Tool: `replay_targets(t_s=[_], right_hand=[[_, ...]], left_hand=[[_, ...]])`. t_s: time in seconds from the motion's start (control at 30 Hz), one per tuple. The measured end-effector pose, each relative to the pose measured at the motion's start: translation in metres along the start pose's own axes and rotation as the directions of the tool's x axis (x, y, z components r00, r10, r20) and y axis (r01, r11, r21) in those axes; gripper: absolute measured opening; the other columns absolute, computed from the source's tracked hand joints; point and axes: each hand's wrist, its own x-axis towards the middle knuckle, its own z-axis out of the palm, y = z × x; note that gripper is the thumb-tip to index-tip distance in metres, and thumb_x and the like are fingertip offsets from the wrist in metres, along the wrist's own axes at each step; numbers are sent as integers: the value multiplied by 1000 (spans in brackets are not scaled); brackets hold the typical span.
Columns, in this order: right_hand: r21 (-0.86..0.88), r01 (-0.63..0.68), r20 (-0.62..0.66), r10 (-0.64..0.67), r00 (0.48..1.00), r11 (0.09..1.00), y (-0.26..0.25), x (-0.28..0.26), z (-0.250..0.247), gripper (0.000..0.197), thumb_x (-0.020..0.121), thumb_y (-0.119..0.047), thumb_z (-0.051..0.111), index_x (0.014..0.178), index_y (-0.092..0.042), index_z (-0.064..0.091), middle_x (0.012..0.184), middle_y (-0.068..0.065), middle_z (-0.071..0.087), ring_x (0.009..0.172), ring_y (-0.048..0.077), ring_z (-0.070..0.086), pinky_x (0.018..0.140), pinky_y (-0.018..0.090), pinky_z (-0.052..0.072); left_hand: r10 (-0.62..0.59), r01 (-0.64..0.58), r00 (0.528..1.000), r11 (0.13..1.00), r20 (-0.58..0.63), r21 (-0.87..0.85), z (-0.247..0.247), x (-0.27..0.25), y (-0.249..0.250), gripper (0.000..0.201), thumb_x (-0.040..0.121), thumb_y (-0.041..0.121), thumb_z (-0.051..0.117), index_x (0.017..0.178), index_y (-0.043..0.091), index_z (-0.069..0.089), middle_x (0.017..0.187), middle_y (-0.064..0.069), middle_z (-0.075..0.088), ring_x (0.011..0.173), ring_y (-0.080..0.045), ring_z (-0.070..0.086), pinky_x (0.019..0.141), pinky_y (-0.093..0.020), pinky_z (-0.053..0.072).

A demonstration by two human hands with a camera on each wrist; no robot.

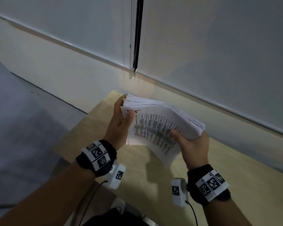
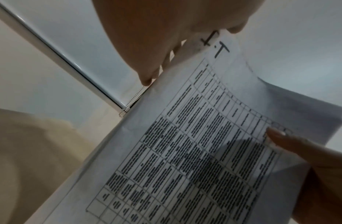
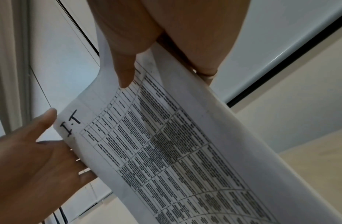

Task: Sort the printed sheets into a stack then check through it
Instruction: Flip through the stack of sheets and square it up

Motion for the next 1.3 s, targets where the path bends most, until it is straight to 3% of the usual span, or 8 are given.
replay_targets(t_s=[0.3, 0.4, 0.57, 0.73, 0.87, 1.0, 1.17, 1.3], right_hand=[[111, 39, -1, -39, 999, 993, -9, -5, 2, 62, 68, 8, 81, 122, -6, 54, 105, 1, 67, 91, 1, 68, 80, 17, 55], [127, 62, -4, -62, 998, 990, -12, -5, 3, 61, 68, 13, 79, 120, -5, 54, 96, -12, 68, 86, -7, 67, 75, 10, 52], [99, 72, -22, -70, 997, 992, -9, -8, 5, 60, 68, 5, 82, 121, -5, 56, 106, 1, 67, 94, 4, 68, 82, 21, 56], [113, 77, -29, -74, 997, 991, -9, -8, 8, 57, 69, 7, 81, 120, -4, 56, 104, -1, 67, 90, -1, 68, 79, 15, 53], [129, 87, -44, -82, 996, 988, -14, -8, 8, 54, 70, 5, 80, 117, -8, 56, 101, -4, 67, 87, -1, 68, 77, 15, 54], [136, 189, -134, -171, 976, 972, -26, -5, 10, 39, 80, -14, 78, 113, -10, 57, 98, -12, 68, 91, -1, 65, 81, 16, 51], [123, 227, -209, -198, 958, 966, -29, 2, 12, 13, 90, -18, 62, 101, -13, 65, 88, -18, 71, 85, -1, 64, 77, 17, 48], [102, 207, -132, -193, 972, 973, -26, -2, 9, 39, 81, -17, 77, 114, -7, 59, 98, -13, 69, 94, 4, 65, 84, 19, 52]], left_hand=[[12, -16, 999, 996, -44, -92, 2, 0, 9, 92, 86, 60, 38, 155, 3, 15, 145, 7, 42, 127, 13, 48, 99, -9, 41], [27, -35, 995, 996, -95, -78, 1, 0, 8, 95, 86, 74, 39, 156, 13, 19, 157, 8, 30, 144, 0, 32, 115, -19, 30], [31, -45, 996, 985, -86, -167, -1, 2, 10, 96, 87, 72, 42, 156, 11, 16, 163, 1, 22, 147, -2, 25, 117, -21, 27], [35, -36, 999, 994, -8, -107, -2, 4, 12, 87, 93, 56, 36, 156, 3, 8, 159, 2, 20, 138, 14, 31, 107, -9, 30], [31, -31, 1000, 998, -1, -57, -6, 8, 9, 94, 90, 68, 43, 156, 7, 14, 160, 0, 29, 145, 0, 30, 116, -18, 27], [-20, 17, 999, 996, -30, -88, 0, 15, 8, 68, 97, 47, 38, 155, 17, 19, 154, -4, 40, 141, -12, 41, 118, -36, 33], [52, -32, 979, 994, -197, 100, 12, 24, 20, 43, 102, 28, 33, 140, 14, 49, 126, 0, 62, 117, -7, 58, 103, -21, 43], [30, -19, 988, 997, -153, 77, 10, 31, 18, 36, 104, 19, 43, 140, 16, 41, 113, 10, 55, 95, 15, 56, 87, -7, 43]])
